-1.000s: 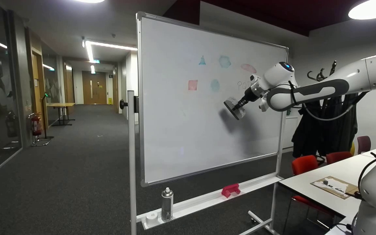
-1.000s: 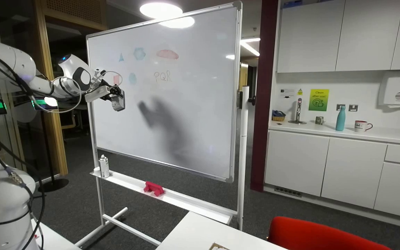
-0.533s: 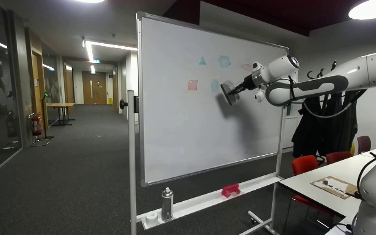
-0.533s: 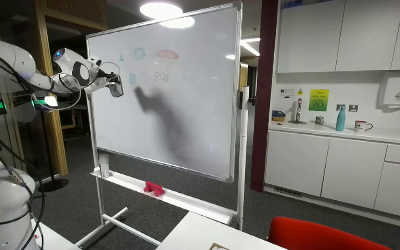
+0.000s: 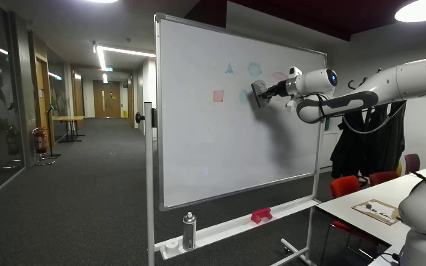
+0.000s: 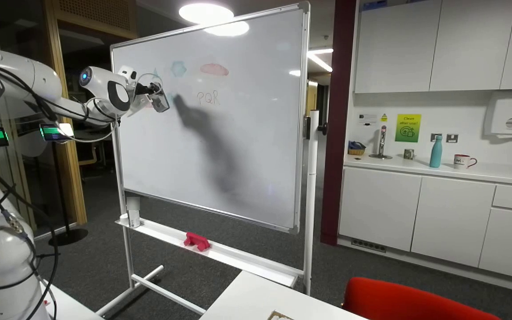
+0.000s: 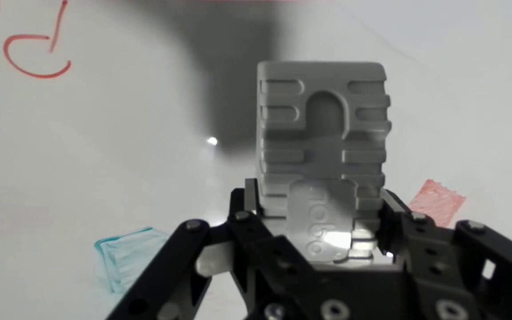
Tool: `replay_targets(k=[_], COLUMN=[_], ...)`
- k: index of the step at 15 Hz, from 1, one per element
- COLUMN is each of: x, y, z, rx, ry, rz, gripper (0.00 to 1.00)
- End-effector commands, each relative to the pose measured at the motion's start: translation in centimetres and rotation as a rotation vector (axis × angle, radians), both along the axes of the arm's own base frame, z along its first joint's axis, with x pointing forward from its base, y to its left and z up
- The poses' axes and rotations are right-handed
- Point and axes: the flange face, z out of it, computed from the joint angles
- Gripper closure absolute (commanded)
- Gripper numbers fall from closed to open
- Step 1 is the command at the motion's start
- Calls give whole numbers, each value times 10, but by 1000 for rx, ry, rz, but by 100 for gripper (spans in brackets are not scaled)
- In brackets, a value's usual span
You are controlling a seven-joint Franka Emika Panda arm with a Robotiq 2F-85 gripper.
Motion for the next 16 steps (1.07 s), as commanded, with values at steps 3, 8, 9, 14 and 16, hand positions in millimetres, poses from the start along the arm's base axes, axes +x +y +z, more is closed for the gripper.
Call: replay_targets(k=[3,8,9,14,16], x=[5,5,5,10,11], y=[-7,-4,-4,-3,-2], z=[-3,-3,-5,-8,-8], rx=[-13,-5,-5,-22,-37], ry=[-32,-43,-41,-40,-45], rz=[-3,5,7,14,20], gripper=[41,66,66,66,66])
